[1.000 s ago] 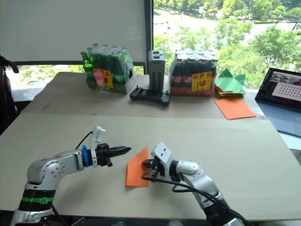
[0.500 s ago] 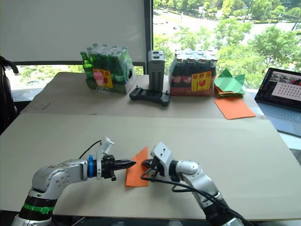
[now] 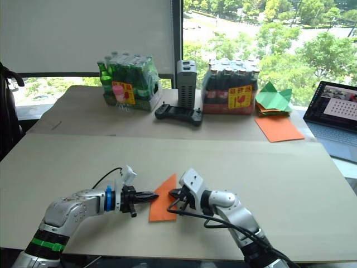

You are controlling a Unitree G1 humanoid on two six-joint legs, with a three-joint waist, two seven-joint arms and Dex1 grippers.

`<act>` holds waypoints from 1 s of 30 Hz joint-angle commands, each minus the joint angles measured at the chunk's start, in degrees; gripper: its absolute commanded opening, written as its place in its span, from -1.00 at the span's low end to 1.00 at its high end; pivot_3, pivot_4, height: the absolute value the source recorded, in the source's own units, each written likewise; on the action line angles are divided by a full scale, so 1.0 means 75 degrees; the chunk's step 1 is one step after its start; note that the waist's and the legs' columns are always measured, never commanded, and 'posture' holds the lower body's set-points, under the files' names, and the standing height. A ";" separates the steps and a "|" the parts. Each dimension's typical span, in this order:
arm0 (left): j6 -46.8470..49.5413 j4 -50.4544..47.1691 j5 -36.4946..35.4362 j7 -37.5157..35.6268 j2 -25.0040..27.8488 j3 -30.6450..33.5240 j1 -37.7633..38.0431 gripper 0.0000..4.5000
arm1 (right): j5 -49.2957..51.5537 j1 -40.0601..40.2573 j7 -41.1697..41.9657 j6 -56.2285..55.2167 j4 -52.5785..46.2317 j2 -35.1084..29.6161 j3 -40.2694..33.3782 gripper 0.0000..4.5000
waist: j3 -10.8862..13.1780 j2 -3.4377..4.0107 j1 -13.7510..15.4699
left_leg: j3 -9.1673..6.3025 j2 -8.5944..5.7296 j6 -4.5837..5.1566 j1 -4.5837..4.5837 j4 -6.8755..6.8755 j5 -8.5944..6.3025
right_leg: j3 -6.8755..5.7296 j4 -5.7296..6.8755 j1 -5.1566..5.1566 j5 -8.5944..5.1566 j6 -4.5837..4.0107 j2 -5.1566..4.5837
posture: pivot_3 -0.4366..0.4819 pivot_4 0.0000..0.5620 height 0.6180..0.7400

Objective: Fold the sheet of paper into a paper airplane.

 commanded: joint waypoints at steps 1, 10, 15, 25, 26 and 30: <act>0.0002 0.0451 0.0385 0.0107 0.0011 -0.0198 0.0066 -0.98 | 0.0078 -0.0026 -0.0012 0.0081 -0.0267 -0.0006 -0.0063 -0.99 | 0.0000 0.0000 0.0010 | 0.0000 0.0000 0.0000 0.0000 0.0000 0.0000 | 0.0000 0.0000 0.0000 0.0000 0.0000 0.0000 | -0.05 -0.47 1.00; 0.0074 0.0326 0.0303 0.0081 -0.0041 -0.0188 0.0078 -0.98 | -0.0228 0.0031 -0.0326 -0.0393 0.0593 0.0086 -0.0090 -0.99 | -0.0002 0.0002 0.0014 | 0.0000 0.0000 0.0000 0.0010 0.0000 0.0000 | 0.0000 0.0002 0.0010 0.0000 0.0000 0.0000 | -0.05 -0.47 1.00; 0.0079 0.0234 0.0294 0.0073 -0.0019 -0.0180 0.0191 -0.98 | -0.0527 -0.0054 -0.0650 -0.0808 0.1144 0.0052 -0.0119 -0.99 | -0.0004 0.0002 0.0003 | 0.0001 0.0000 0.0000 0.0013 0.0000 0.0000 | 0.0001 0.0003 0.0011 0.0000 0.0000 0.0000 | -0.05 -0.47 1.00; 0.0083 0.0189 0.0300 0.0071 0.0007 -0.0153 0.0259 -0.98 | -0.0660 -0.0378 -0.0993 -0.0976 0.1680 0.0285 -0.0170 -0.99 | -0.0007 0.0004 -0.0016 | 0.0001 0.0001 0.0000 0.0021 -0.0001 0.0000 | 0.0002 0.0006 0.0014 0.0000 0.0000 0.0001 | -0.05 -0.47 1.00; 0.0072 0.0199 0.0309 0.0066 0.0012 -0.0152 0.0248 -0.98 | -0.0666 -0.0421 -0.1007 -0.0964 0.1714 0.0328 -0.0162 -0.99 | -0.0008 0.0003 -0.0019 | 0.0001 0.0001 0.0000 0.0021 -0.0001 0.0000 | 0.0001 0.0006 0.0014 0.0000 0.0000 0.0001 | -0.05 -0.47 1.00; 0.0069 0.0244 0.0326 0.0047 0.0013 -0.0135 0.0209 -0.98 | -0.0715 -0.0567 -0.1058 -0.0992 0.1867 0.0483 -0.0149 -0.99 | -0.0009 0.0004 -0.0024 | 0.0002 0.0001 0.0000 0.0027 -0.0001 0.0000 | 0.0002 0.0010 0.0016 0.0000 0.0000 0.0001 | -0.05 -0.47 1.00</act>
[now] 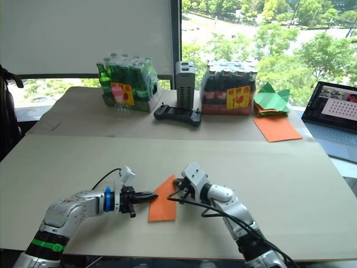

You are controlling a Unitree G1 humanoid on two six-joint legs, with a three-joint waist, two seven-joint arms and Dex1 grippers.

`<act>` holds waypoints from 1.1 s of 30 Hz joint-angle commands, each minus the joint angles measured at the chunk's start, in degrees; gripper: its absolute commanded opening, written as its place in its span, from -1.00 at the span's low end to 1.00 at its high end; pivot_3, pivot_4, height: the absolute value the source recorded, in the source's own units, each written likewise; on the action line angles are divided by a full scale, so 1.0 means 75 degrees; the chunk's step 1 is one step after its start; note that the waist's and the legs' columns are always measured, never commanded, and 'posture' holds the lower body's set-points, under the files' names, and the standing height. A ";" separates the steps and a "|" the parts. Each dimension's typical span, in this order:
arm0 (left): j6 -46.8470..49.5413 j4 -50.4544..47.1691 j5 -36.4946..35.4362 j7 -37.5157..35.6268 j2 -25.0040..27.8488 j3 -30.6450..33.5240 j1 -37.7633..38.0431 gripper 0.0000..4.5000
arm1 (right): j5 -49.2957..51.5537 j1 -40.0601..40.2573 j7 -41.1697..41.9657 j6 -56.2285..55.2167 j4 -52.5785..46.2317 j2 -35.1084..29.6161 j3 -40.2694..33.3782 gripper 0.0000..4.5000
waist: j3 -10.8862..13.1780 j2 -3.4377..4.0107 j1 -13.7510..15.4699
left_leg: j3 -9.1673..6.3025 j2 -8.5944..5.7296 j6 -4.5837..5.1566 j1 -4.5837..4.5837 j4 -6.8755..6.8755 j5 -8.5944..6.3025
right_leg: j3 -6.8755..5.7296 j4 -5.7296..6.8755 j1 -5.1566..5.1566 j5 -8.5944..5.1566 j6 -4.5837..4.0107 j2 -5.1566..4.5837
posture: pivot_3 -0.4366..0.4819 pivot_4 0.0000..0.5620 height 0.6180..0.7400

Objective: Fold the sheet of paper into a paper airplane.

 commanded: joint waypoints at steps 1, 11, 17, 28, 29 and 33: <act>0.0103 0.0187 0.0278 0.0127 0.0046 -0.0175 0.0137 -0.98 | -0.0268 -0.0027 -0.0190 0.0090 0.0439 0.0091 0.0055 -0.99 | 0.0000 0.0000 0.0001 | 0.0000 0.0000 0.0000 0.0000 0.0000 0.0000 | 0.0000 0.0001 0.0000 0.0000 0.0000 0.0000 | -0.05 -0.47 1.00; 0.0127 0.0107 0.0274 0.0164 0.0019 -0.0152 0.0142 -0.98 | -0.0452 -0.0322 -0.0402 0.0057 0.0942 0.0358 -0.0048 -0.99 | -0.0002 0.0001 0.0001 | 0.0000 0.0000 0.0000 0.0001 0.0000 0.0000 | 0.0001 0.0002 0.0000 0.0000 0.0000 0.0000 | -0.05 -0.47 1.00; 0.0139 0.0073 0.0267 0.0191 0.0003 -0.0141 0.0166 -0.98 | -0.0386 -0.0243 -0.0164 0.0200 0.0809 0.0322 0.0053 -0.99 | -0.0003 0.0002 0.0000 | 0.0001 0.0001 0.0000 0.0002 0.0000 0.0000 | 0.0001 0.0004 0.0000 0.0000 0.0000 0.0000 | -0.05 -0.47 1.00; 0.0169 0.0050 0.0277 0.0245 -0.0042 -0.0112 0.0207 -0.98 | -0.0138 0.0325 0.0751 0.0809 -0.0294 -0.0043 0.0308 -0.99 | -0.0003 0.0002 0.0003 | 0.0001 0.0001 0.0000 0.0002 -0.0007 0.0000 | 0.0001 -0.0003 0.0000 0.0000 0.0000 0.0000 | -0.05 -0.47 1.00; 0.0170 0.0048 0.0276 0.0248 -0.0041 -0.0110 0.0211 -0.98 | -0.0118 0.0364 0.0827 0.0847 -0.0361 -0.0070 0.0321 -0.99 | -0.0003 0.0002 0.0004 | 0.0001 0.0000 0.0000 0.0002 -0.0007 0.0000 | 0.0001 -0.0003 0.0000 0.0000 0.0000 0.0000 | -0.05 -0.47 1.00; 0.0167 0.0063 0.0284 0.0246 -0.0032 -0.0109 0.0205 -0.98 | -0.0113 0.0484 0.1039 0.1000 -0.0551 -0.0188 0.0383 -0.99 | -0.0003 0.0002 0.0006 | 0.0001 0.0000 0.0000 0.0000 -0.0007 0.0000 | 0.0001 -0.0007 0.0000 -0.0001 0.0000 0.0000 | -0.05 -0.47 1.00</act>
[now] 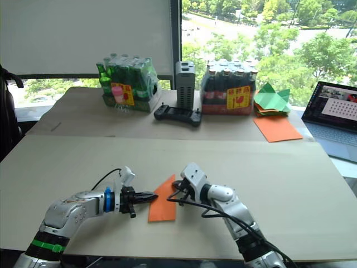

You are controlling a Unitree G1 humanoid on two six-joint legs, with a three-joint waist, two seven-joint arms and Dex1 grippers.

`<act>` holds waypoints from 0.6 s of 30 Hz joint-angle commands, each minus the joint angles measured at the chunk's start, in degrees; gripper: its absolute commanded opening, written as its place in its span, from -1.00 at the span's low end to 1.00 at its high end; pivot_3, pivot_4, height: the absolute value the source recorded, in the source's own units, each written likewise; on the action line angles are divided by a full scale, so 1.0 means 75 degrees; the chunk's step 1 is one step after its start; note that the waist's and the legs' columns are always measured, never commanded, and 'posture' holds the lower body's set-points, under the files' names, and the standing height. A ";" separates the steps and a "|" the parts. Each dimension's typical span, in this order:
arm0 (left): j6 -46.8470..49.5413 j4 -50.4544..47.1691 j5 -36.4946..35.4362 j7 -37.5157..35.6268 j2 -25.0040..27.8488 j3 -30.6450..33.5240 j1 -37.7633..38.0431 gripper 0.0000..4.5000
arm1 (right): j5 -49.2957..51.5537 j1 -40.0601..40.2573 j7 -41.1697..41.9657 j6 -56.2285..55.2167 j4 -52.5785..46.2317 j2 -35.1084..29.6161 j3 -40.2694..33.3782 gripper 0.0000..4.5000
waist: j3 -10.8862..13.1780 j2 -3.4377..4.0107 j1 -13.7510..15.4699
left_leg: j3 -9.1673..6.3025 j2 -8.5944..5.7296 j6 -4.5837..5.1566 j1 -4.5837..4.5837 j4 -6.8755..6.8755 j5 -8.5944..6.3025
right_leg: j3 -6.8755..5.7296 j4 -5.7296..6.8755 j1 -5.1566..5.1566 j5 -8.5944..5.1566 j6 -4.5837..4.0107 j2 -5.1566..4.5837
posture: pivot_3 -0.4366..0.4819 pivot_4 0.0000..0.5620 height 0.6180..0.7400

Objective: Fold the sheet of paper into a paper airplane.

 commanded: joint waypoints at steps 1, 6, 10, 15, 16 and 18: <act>0.0137 0.0151 0.0269 0.0207 0.0006 -0.0186 0.0157 -0.98 | 0.0038 0.0279 0.0297 0.0446 0.0058 -0.0100 0.0406 -0.99 | 0.0000 0.0000 0.0000 | 0.0000 0.0000 0.0000 0.0000 0.0000 0.0000 | 0.0000 0.0000 0.0000 0.0000 0.0000 0.0000 | -0.05 -0.47 1.00; 0.0135 0.0166 0.0273 0.0215 0.0006 -0.0179 0.0147 -0.98 | 0.0057 0.0394 0.0519 0.0583 -0.0113 -0.0230 0.0460 -0.99 | 0.0000 0.0000 0.0000 | 0.0001 0.0000 0.0000 0.0000 0.0000 0.0000 | 0.0000 -0.0002 0.0000 0.0000 0.0000 0.0000 | -0.05 -0.47 1.00; 0.0143 0.0173 0.0270 0.0217 0.0008 -0.0174 0.0135 -0.98 | 0.0127 0.0494 0.0750 0.0760 -0.0328 -0.0368 0.0552 -0.99 | -0.0001 -0.0001 0.0001 | 0.0001 0.0000 0.0000 0.0001 -0.0001 0.0000 | 0.0000 -0.0002 0.0001 0.0000 0.0000 0.0000 | -0.05 -0.47 1.00; 0.0141 0.0177 0.0273 0.0212 0.0013 -0.0177 0.0127 -0.98 | 0.0254 0.0565 0.1002 0.0968 -0.0550 -0.0564 0.0667 -0.99 | -0.0002 -0.0001 0.0002 | 0.0001 -0.0001 0.0000 0.0001 -0.0001 0.0000 | 0.0000 -0.0003 0.0001 -0.0001 0.0000 0.0000 | -0.05 -0.47 1.00; 0.0145 0.0177 0.0271 0.0212 0.0013 -0.0176 0.0121 -0.98 | 0.0285 0.0585 0.1048 0.1011 -0.0595 -0.0601 0.0677 -0.99 | -0.0002 -0.0001 0.0003 | 0.0001 -0.0001 0.0000 0.0001 -0.0001 0.0000 | 0.0000 -0.0004 0.0002 -0.0001 0.0000 0.0000 | -0.05 -0.47 1.00; 0.0157 0.0176 0.0263 0.0213 0.0016 -0.0170 0.0108 -0.98 | 0.0331 0.0624 0.1114 0.1068 -0.0667 -0.0667 0.0686 -0.99 | -0.0002 -0.0001 0.0004 | 0.0000 -0.0001 0.0000 0.0001 -0.0001 0.0000 | -0.0001 -0.0004 0.0001 -0.0001 0.0000 0.0000 | -0.05 -0.47 1.00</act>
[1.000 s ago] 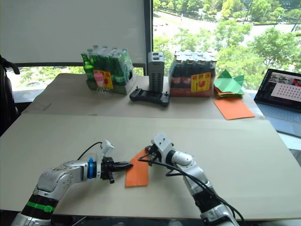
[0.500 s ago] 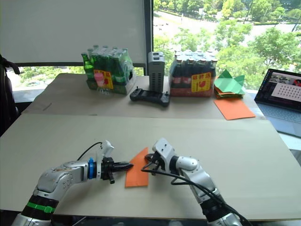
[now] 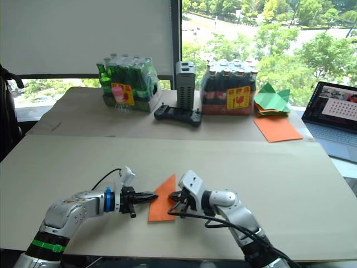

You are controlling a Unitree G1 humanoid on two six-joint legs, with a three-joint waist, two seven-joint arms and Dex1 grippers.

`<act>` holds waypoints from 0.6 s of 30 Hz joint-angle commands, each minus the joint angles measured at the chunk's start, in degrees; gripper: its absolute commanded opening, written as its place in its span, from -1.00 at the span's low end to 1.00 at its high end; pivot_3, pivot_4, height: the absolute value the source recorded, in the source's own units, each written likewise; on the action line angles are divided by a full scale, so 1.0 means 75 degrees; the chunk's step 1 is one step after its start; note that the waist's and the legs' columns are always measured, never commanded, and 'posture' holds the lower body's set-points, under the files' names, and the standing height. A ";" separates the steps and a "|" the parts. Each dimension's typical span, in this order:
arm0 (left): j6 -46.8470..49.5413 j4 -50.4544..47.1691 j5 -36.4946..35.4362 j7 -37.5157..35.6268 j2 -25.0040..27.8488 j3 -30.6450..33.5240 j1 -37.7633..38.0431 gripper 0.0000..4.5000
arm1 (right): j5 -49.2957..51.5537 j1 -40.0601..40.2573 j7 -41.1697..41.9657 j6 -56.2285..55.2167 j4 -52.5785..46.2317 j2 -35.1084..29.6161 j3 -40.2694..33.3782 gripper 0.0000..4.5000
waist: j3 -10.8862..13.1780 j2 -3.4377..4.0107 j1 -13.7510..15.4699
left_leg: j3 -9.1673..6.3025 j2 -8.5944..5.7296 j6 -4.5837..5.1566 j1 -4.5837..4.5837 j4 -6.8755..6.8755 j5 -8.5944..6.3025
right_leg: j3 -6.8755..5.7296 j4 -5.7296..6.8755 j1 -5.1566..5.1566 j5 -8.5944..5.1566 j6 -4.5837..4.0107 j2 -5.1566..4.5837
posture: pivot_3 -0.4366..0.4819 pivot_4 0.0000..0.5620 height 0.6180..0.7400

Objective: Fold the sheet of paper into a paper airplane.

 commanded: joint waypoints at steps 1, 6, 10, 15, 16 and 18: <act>0.0157 0.0174 0.0261 0.0201 0.0020 -0.0161 0.0112 -0.98 | 0.0041 0.0316 0.0237 0.0455 0.0133 -0.0241 0.0367 -0.99 | 0.0000 0.0000 0.0000 | 0.0000 0.0000 0.0000 0.0000 0.0000 0.0000 | 0.0000 -0.0001 0.0000 0.0000 0.0000 0.0000 | -0.05 -0.47 1.00; 0.0170 0.0161 0.0256 0.0206 0.0026 -0.0155 0.0111 -0.98 | 0.0073 0.0320 -0.0022 0.0348 0.0203 -0.0176 0.0160 -0.99 | 0.0000 0.0000 0.0001 | 0.0001 0.0000 0.0000 -0.0001 -0.0001 0.0000 | 0.0000 -0.0002 0.0000 0.0000 0.0000 0.0000 | -0.05 -0.47 1.00; 0.0173 0.0168 0.0263 0.0193 0.0032 -0.0167 0.0109 -0.98 | 0.0282 0.0171 -0.0325 0.0336 0.0329 0.0115 -0.0165 -0.99 | 0.0000 -0.0001 -0.0001 | 0.0000 0.0000 0.0000 0.0000 -0.0001 0.0000 | 0.0000 -0.0002 0.0000 0.0000 0.0000 0.0000 | -0.05 -0.47 1.00; 0.0172 0.0189 0.0262 0.0182 0.0023 -0.0173 0.0068 -0.98 | 0.0414 0.0002 -0.0609 0.0206 0.0497 0.0385 -0.0420 -0.99 | 0.0000 -0.0001 -0.0001 | 0.0001 0.0000 0.0000 0.0000 0.0000 0.0000 | 0.0000 -0.0001 -0.0001 0.0000 0.0000 0.0000 | -0.05 -0.47 1.00; 0.0170 0.0191 0.0260 0.0180 0.0024 -0.0173 0.0065 -0.98 | 0.0475 -0.0035 -0.0678 0.0188 0.0523 0.0458 -0.0510 -0.99 | 0.0000 -0.0001 -0.0001 | 0.0001 0.0000 0.0000 -0.0002 0.0000 0.0000 | 0.0000 -0.0001 -0.0001 0.0000 0.0000 0.0000 | -0.05 -0.47 1.00; 0.0163 0.0193 0.0262 0.0176 0.0032 -0.0179 0.0068 -0.98 | 0.0590 -0.0098 -0.0808 0.0155 0.0575 0.0596 -0.0686 -0.99 | 0.0001 0.0001 0.0000 | 0.0000 0.0000 0.0000 -0.0004 -0.0001 0.0000 | 0.0000 -0.0001 -0.0002 0.0000 0.0000 0.0000 | -0.05 -0.47 1.00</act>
